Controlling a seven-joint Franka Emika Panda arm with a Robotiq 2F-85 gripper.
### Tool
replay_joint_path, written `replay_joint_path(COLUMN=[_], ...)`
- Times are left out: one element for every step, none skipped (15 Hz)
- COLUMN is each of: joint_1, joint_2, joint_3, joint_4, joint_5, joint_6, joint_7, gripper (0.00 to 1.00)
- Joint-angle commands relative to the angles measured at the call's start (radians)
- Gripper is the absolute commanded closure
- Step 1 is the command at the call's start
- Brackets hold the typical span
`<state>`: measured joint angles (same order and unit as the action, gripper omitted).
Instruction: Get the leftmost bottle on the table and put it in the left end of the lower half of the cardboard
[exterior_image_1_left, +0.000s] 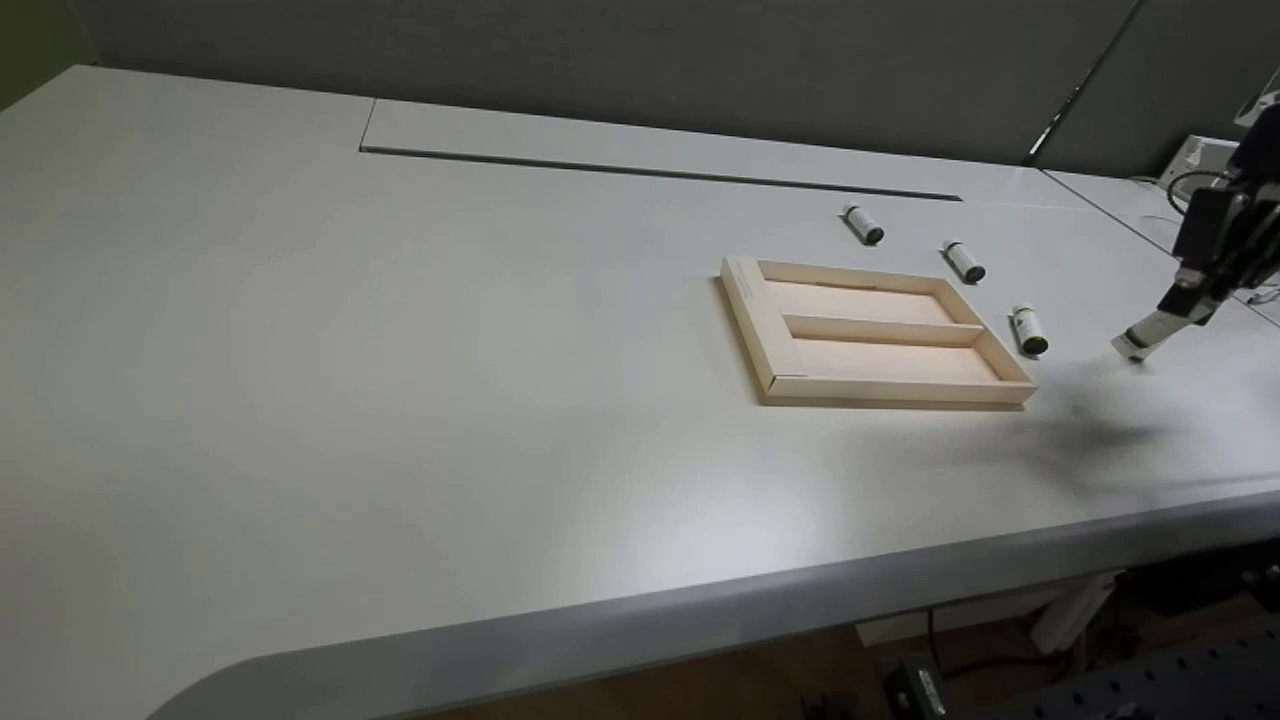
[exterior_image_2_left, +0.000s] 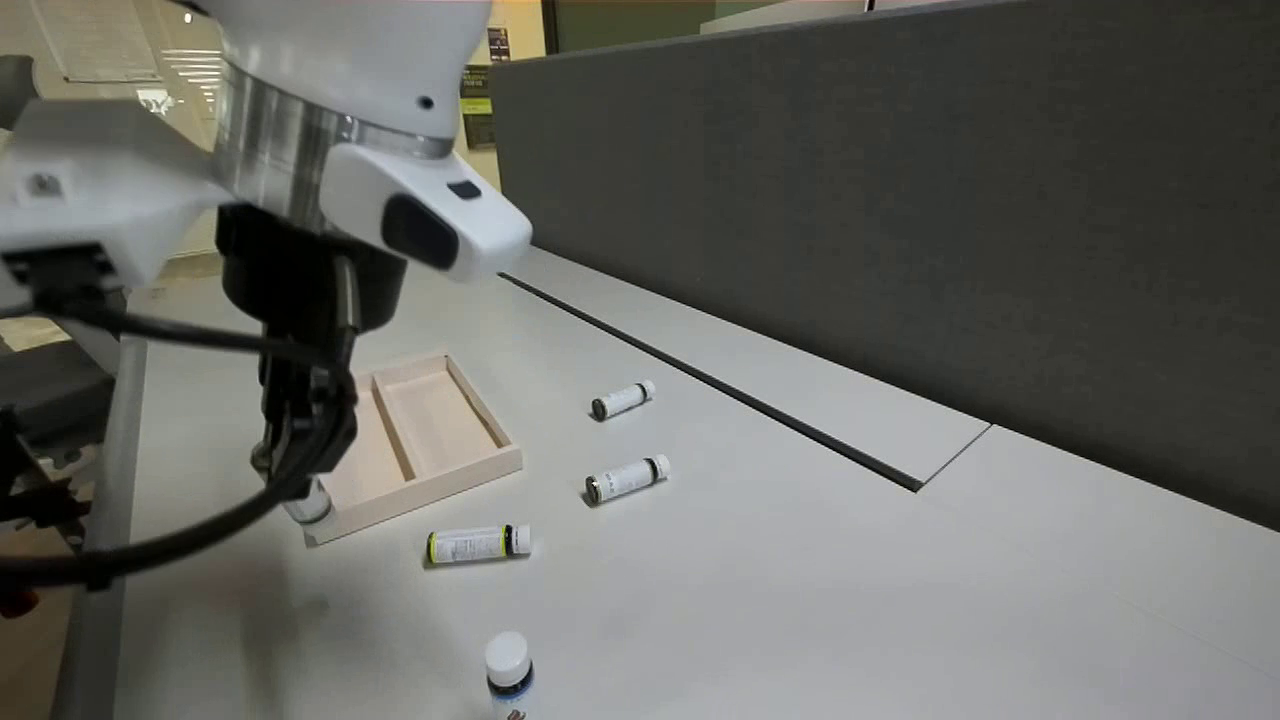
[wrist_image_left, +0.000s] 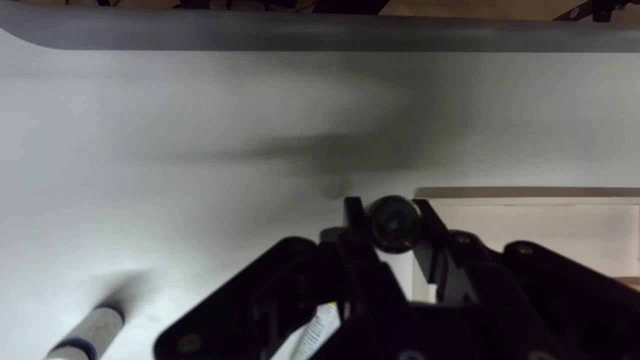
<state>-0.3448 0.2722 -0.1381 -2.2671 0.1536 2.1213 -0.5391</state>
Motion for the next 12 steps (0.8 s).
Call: replay_joint_path(joint_1=[0.052,0.069,0.092,0.118,0.143,0.173,0.197,0.183,0.202,0.208,0.206,0.201], joint_2=[-0.209,-0.246,-0.280,-0.308,-0.331,-0.346,-0.353,-0.295,-0.304,-0.304,-0.302,-0.299], joint_3=[0.013,0.019,0.027,0.036,0.044,0.055,0.064,0.032,0.036,0.036,0.033,0.027], joint_4=[-0.196,-0.239,-0.287,-0.337,-0.382,-0.423,-0.445,-0.366,-0.389,-0.391,-0.388,-0.384], joint_5=[-0.001,0.012,0.020,0.027,0.029,0.011,0.004,0.009,0.009,0.009,0.009,0.008], joint_6=[0.160,0.217,0.284,0.363,0.441,0.526,0.570,0.484,0.506,0.504,0.504,0.504], joint_7=[-0.043,-0.059,-0.062,-0.061,-0.056,-0.024,0.004,-0.038,-0.031,-0.031,-0.032,-0.036], gripper=[0.93,0.93,0.93,0.93,0.93,0.93,0.93,0.93,0.73,0.73,0.73,0.73])
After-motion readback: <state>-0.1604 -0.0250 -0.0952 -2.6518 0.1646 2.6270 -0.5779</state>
